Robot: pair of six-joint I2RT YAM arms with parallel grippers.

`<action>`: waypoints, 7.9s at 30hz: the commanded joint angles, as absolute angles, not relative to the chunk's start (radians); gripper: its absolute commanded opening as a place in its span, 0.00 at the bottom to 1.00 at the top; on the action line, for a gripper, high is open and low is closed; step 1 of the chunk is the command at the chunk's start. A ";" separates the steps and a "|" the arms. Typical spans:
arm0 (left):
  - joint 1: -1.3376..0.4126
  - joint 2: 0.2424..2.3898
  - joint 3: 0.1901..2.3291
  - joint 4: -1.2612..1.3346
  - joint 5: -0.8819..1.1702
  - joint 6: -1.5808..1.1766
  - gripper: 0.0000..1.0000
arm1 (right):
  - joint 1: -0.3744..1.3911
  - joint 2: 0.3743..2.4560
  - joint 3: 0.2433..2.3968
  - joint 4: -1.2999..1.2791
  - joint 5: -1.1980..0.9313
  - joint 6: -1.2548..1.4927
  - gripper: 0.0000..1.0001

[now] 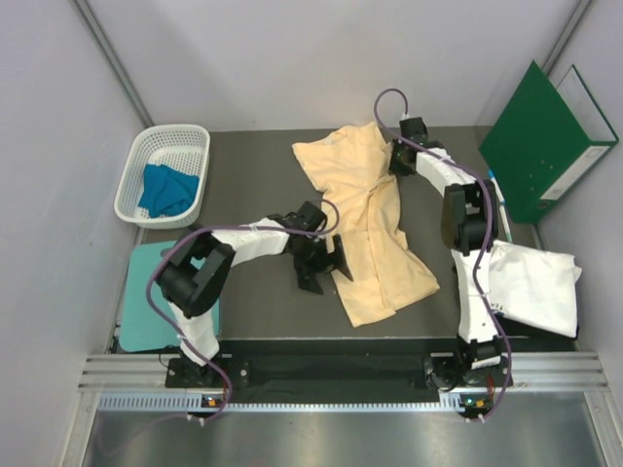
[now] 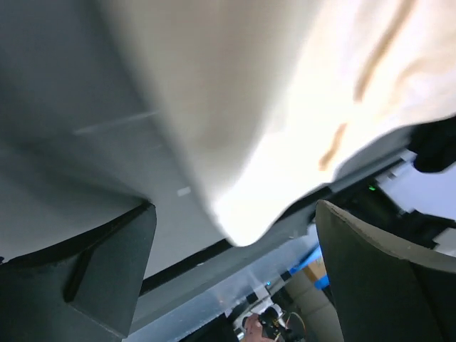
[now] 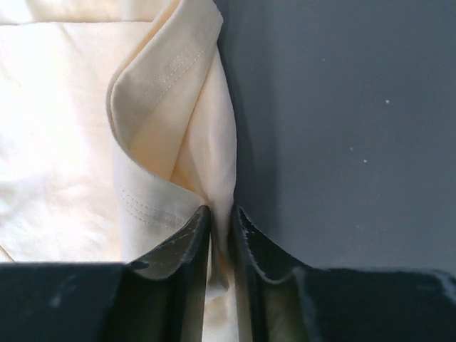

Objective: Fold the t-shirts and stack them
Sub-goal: Rotate the tshirt 90 degrees, then grab the bottom of the folded rectangular tshirt with both arms

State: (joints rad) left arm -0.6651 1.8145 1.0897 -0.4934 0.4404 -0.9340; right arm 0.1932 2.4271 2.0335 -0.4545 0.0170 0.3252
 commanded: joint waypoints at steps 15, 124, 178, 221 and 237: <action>-0.762 1.977 1.192 -0.642 0.422 -0.830 0.00 | 0.100 1.866 1.616 -0.548 0.066 0.313 1.00; -0.048 2.323 1.852 0.105 0.765 -0.915 0.98 | 0.594 1.640 1.258 -1.080 -0.040 0.396 1.00; -0.448 2.387 1.853 -0.230 0.747 -0.706 0.49 | 0.169 1.770 1.299 -0.822 -0.181 0.310 1.00; -0.466 2.243 1.770 -0.586 0.664 -0.545 0.99 | 0.158 1.754 1.259 -0.778 -0.256 0.321 1.00; -0.449 1.580 1.128 -0.630 0.428 -0.567 0.99 | 0.178 1.441 0.853 -0.697 -0.532 0.399 0.99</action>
